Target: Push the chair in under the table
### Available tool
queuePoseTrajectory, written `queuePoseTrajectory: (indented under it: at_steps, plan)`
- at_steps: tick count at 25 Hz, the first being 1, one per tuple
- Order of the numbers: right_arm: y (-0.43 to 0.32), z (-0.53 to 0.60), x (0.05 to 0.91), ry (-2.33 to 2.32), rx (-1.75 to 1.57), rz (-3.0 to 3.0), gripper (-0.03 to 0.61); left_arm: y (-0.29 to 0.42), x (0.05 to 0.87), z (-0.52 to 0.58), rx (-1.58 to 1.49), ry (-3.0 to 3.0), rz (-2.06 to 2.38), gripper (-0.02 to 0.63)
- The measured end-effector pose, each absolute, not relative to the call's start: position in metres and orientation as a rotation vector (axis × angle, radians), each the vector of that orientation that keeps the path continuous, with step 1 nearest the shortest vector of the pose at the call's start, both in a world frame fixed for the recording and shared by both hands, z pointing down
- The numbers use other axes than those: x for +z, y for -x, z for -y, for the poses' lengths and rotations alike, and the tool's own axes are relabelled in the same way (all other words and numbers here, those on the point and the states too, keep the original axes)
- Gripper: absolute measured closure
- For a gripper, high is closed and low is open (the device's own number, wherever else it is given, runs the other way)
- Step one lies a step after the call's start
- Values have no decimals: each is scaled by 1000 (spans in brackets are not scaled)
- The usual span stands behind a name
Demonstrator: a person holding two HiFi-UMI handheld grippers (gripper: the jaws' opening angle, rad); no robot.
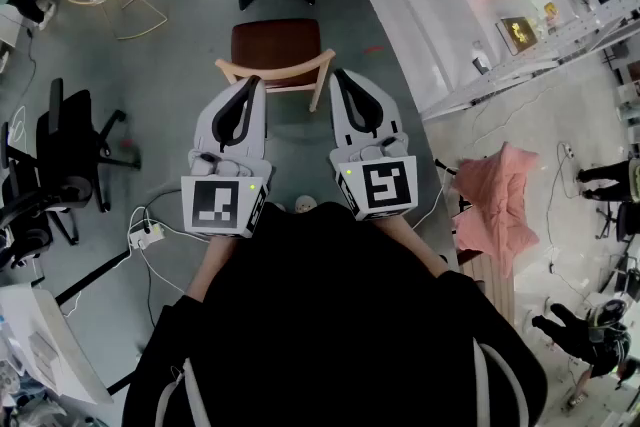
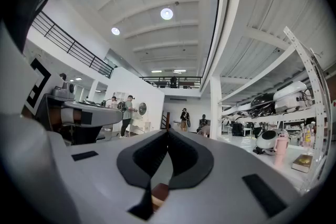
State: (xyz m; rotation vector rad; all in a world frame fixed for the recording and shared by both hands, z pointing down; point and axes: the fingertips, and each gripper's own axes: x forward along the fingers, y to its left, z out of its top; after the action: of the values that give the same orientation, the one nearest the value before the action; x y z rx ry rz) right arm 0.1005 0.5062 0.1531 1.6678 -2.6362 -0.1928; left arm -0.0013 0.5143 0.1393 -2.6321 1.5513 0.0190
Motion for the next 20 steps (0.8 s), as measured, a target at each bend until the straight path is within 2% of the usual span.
queuePoseTrajectory:
  at_steps: [7,20]
  plan:
    - [-109,-508,155,-1634,-166,2696,557,-10,142,-518,15,2617,-1573,605]
    - [-106,-487,172,-1594,-103,2725,557,9,159,-500,21,2588,-1651,606]
